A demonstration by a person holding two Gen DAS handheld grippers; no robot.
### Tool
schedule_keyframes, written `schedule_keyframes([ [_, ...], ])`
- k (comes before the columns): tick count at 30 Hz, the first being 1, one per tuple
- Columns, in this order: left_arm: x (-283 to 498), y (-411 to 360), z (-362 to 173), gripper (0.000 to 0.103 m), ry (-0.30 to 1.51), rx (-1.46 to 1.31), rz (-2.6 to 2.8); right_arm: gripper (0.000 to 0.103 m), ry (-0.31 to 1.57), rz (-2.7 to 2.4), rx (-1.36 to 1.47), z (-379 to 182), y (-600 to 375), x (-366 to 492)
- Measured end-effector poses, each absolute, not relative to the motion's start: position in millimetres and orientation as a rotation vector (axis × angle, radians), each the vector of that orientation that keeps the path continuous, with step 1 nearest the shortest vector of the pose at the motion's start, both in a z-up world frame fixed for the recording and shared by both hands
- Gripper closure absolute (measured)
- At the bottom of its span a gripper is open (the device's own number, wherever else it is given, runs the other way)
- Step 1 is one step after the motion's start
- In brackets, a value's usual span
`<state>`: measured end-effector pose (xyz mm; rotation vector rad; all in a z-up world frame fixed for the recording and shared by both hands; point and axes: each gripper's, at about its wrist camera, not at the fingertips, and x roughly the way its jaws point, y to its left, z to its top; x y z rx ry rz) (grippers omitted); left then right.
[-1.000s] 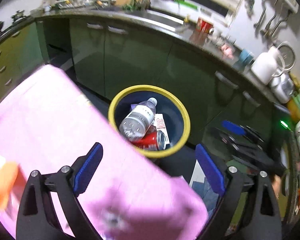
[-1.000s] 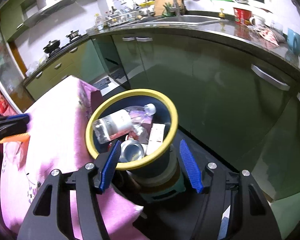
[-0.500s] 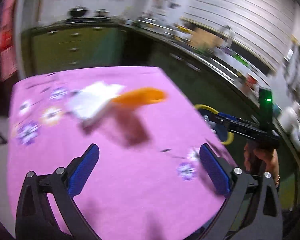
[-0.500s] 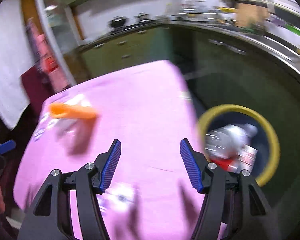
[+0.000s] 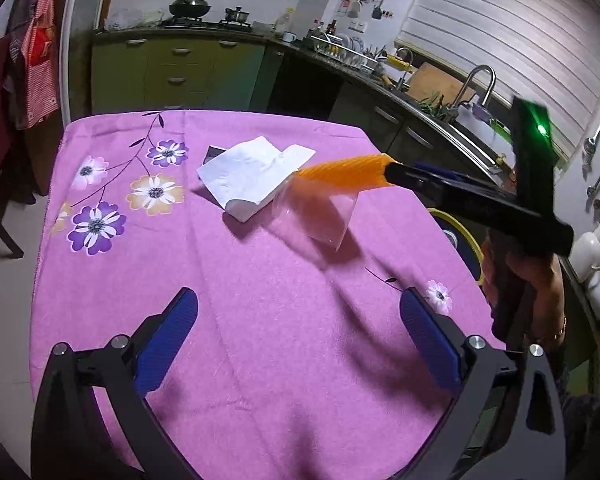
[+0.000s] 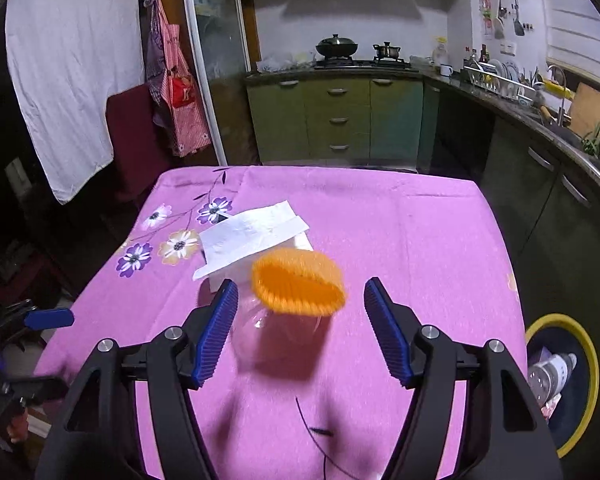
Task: Collect trash
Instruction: 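Grasp the orange mesh sleeve with the right gripper and lift it, then carry the orange mesh sleeve over the bin and open the right gripper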
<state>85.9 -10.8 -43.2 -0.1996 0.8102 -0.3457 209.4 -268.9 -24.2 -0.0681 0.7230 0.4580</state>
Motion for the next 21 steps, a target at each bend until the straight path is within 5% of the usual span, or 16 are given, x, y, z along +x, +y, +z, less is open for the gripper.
schedule_keyframes([
  [8,90,-10,-53,0.007,0.840,-0.208,-0.357,0.040,0.769,0.442,-0.113,-41,-248,236],
  [10,90,-10,-55,0.007,0.845,-0.203,-0.354,0.072,0.787,0.438,-0.103,-45,-248,243],
  [12,90,-10,-56,0.007,0.851,-0.201,-0.352,0.088,0.790,0.448,-0.066,-44,-253,246],
  [21,94,-22,-61,0.007,0.877,-0.184,-0.371,0.089,0.705,0.429,0.026,-12,-297,221],
])
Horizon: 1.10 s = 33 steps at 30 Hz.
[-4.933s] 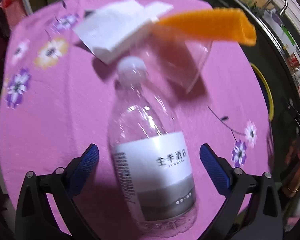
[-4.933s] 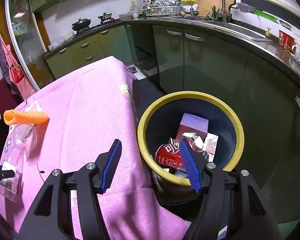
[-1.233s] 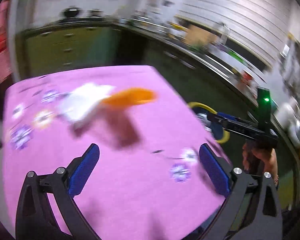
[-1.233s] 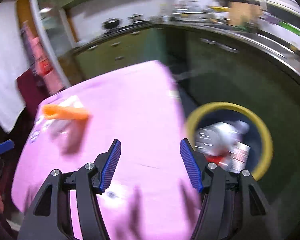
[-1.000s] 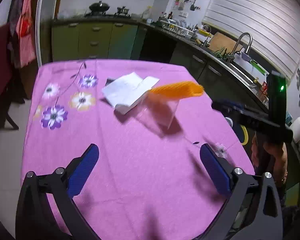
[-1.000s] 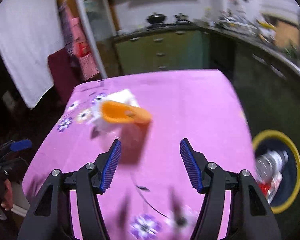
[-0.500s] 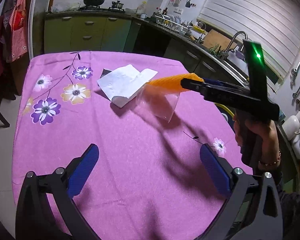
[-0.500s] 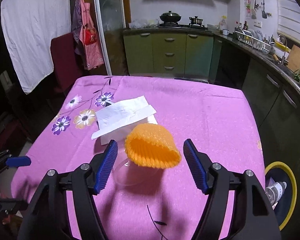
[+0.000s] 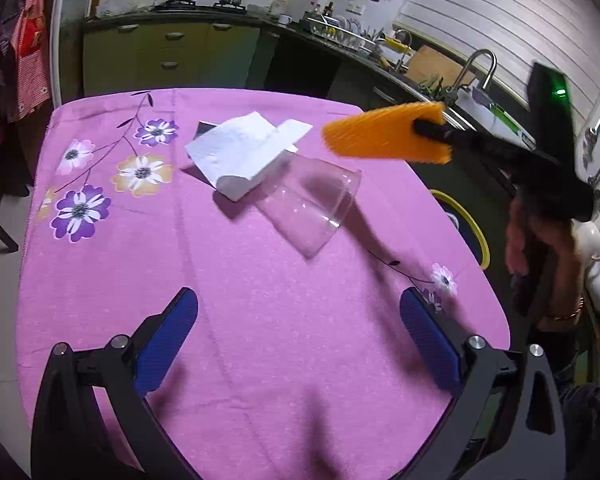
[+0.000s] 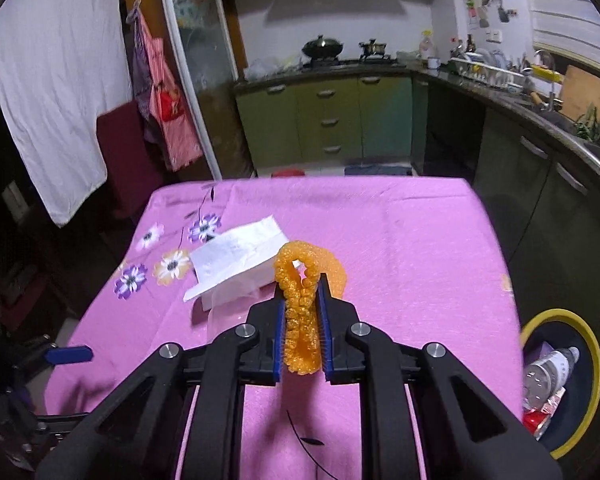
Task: Collect trash
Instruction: 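Carry the orange mesh sleeve over the bin and open the right gripper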
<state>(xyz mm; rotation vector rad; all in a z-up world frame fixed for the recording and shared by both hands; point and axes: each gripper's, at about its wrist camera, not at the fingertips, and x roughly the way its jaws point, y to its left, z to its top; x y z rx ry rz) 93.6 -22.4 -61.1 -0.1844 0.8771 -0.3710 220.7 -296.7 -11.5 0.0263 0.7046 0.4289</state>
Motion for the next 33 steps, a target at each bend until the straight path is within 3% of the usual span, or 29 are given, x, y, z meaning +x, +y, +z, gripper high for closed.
schedule_keyframes([
  [9,98,-39,-65,0.007,0.893,-0.163,-0.391,0.088,0.568,0.143,0.099,20,-408,167],
  [23,107,-67,-67,0.007,0.929,-0.145,-0.463,0.081,0.747,-0.226,0.202,-61,-570,174],
  [26,109,-70,-68,0.007,0.930,-0.134,-0.468,0.069,0.761,-0.284,0.192,-75,-576,180],
  [28,111,-71,-69,0.007,0.932,-0.123,-0.468,0.049,0.778,-0.306,0.186,-82,-576,183],
  [33,119,-74,-71,0.007,0.938,-0.102,-0.471,0.034,0.770,-0.328,0.149,-81,-567,178],
])
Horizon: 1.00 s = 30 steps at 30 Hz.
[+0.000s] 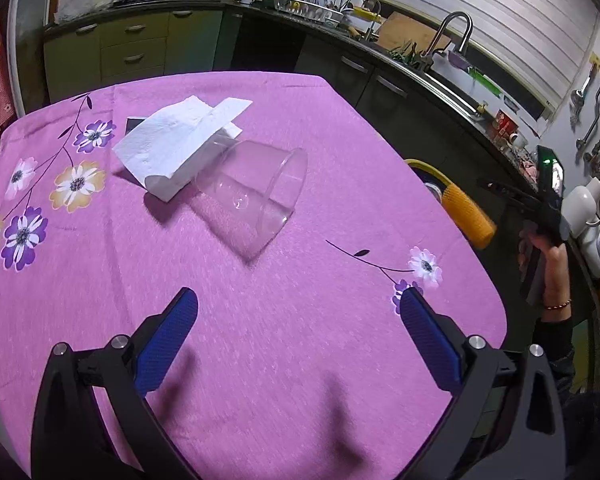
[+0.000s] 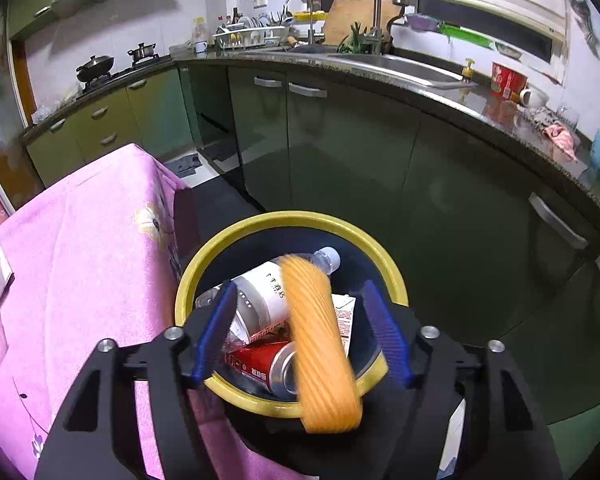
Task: Collect trash
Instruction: 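Carry the orange mesh sleeve over the bin and open the right gripper, then grasp the clear plastic cup with the left gripper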
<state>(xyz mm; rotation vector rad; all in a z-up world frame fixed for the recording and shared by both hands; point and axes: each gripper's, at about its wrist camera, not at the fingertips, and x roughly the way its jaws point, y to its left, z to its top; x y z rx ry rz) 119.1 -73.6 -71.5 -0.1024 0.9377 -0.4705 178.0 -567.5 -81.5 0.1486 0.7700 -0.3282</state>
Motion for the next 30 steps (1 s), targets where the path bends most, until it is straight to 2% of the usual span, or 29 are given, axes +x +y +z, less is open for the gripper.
schedule_keyframes([
  [8,151,-77,-78,0.007,0.940,-0.029,-0.622,0.034,0.730,-0.284,0.169,-62,-555,165],
  [30,224,-81,-86,0.007,0.948,0.138,-0.662,0.034,0.770,-0.217,0.190,-72,-529,165],
])
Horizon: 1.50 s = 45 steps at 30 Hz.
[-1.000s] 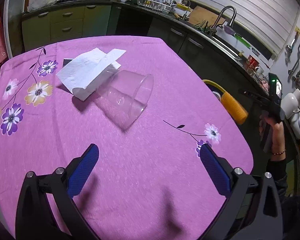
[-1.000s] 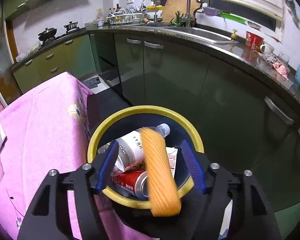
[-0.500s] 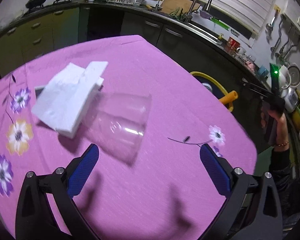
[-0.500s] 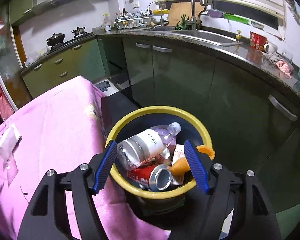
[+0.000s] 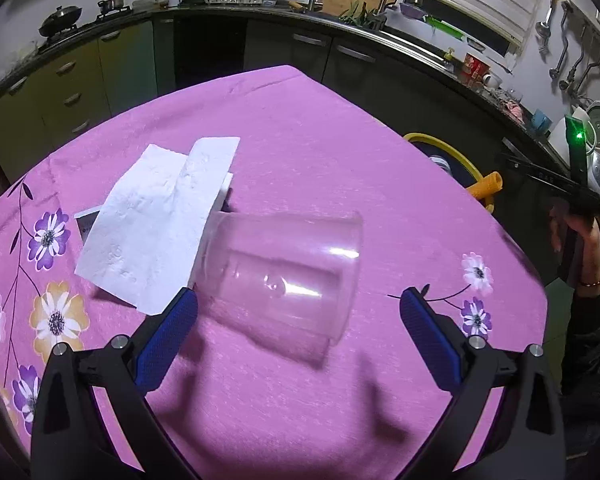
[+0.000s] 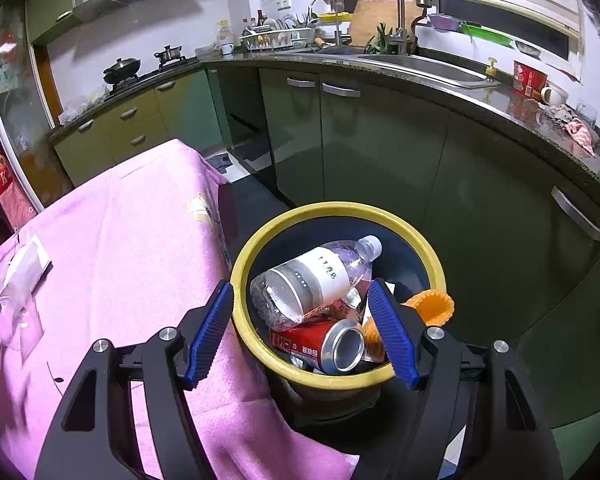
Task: Collect trash
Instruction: 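Grasp the clear plastic cup with the left gripper, then lift the clear plastic cup with the left gripper toward the bin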
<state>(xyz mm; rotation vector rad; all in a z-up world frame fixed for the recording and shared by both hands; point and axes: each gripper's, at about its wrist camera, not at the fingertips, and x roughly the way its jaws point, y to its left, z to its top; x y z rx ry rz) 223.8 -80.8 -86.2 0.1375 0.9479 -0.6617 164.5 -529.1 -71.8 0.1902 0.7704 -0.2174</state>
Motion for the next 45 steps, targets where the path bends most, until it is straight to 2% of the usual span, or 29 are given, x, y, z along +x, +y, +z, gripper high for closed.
schedule_keyframes([
  [28,252,-93,-101,0.007,0.953,0.192,-0.745,0.034,0.806,-0.186,0.171,-80,-518,175],
  [29,251,-94,-101,0.012,0.952,0.190,-0.751,0.034,0.807,-0.185,0.171,-80,-518,176],
  [30,251,-95,-102,0.026,0.956,0.191,-0.753,0.034,0.808,-0.183,0.171,-80,-518,176],
  [45,205,-109,-75,0.025,0.916,0.221,-0.782,0.034,0.792,-0.170,0.189,-76,-521,164],
])
